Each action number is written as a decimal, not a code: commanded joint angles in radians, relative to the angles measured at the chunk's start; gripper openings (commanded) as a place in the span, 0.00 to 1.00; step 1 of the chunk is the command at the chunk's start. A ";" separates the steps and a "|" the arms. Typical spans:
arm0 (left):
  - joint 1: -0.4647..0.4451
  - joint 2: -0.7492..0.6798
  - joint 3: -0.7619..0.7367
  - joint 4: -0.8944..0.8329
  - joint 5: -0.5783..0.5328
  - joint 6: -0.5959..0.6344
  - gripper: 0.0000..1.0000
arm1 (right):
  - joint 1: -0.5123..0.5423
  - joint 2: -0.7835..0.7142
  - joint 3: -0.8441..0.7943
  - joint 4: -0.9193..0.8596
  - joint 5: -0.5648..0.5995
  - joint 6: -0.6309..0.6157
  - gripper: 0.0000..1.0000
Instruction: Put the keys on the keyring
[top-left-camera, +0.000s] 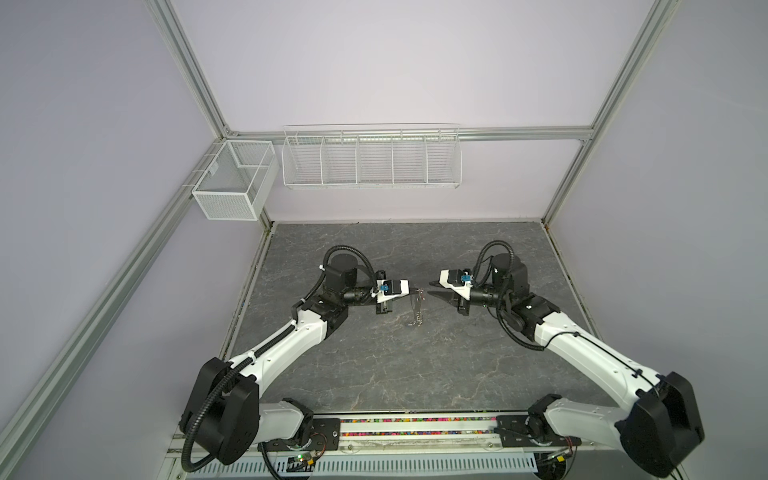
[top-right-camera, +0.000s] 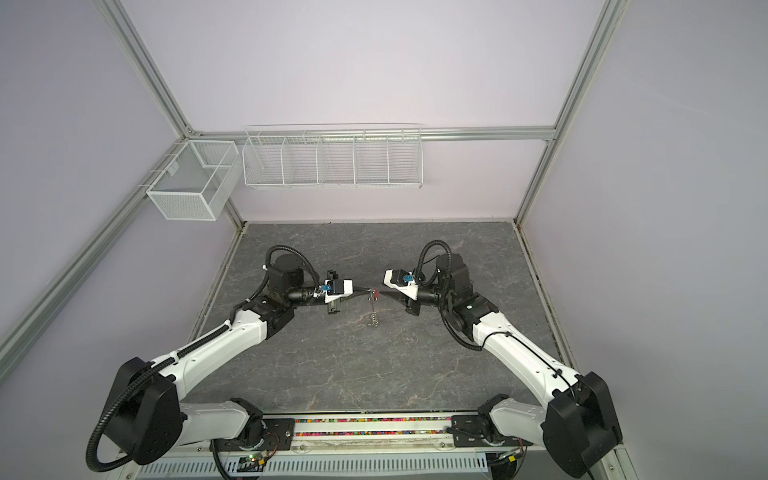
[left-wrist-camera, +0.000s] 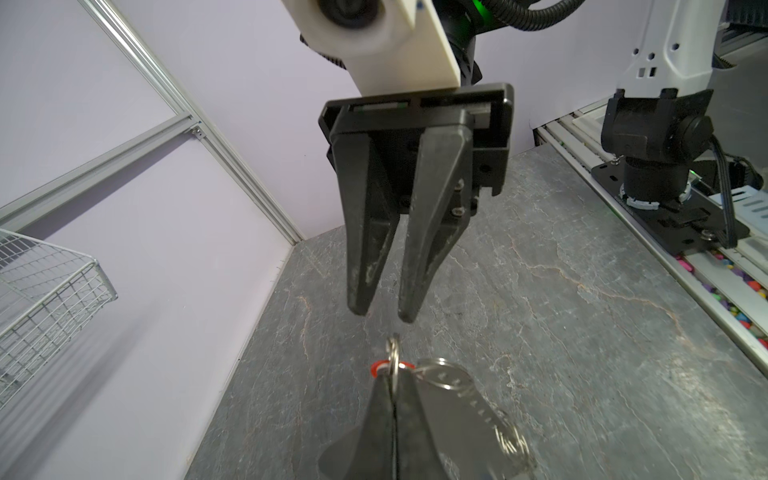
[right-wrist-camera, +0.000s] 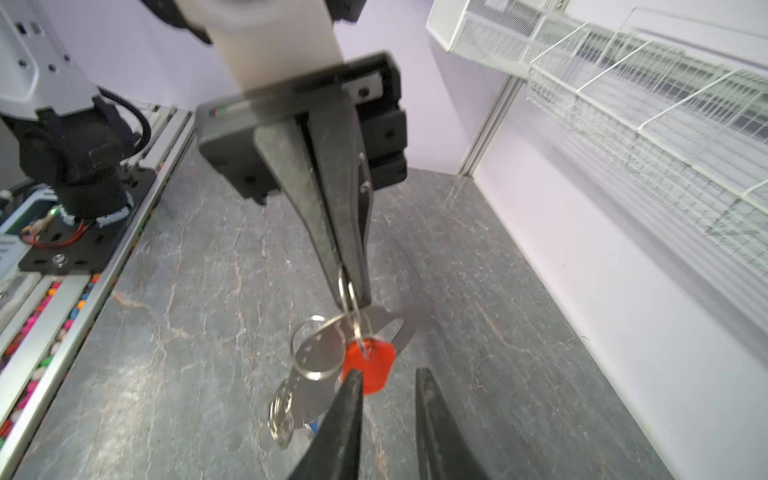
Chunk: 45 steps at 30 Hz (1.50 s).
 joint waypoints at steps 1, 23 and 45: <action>0.008 0.011 0.000 0.099 0.051 -0.062 0.00 | 0.001 -0.009 0.012 0.041 0.001 0.086 0.33; 0.009 0.049 0.003 0.205 0.088 -0.140 0.00 | 0.040 0.066 0.110 -0.073 -0.058 0.020 0.28; 0.009 0.022 0.064 -0.108 -0.031 0.081 0.26 | 0.047 0.083 0.189 -0.327 0.044 -0.064 0.07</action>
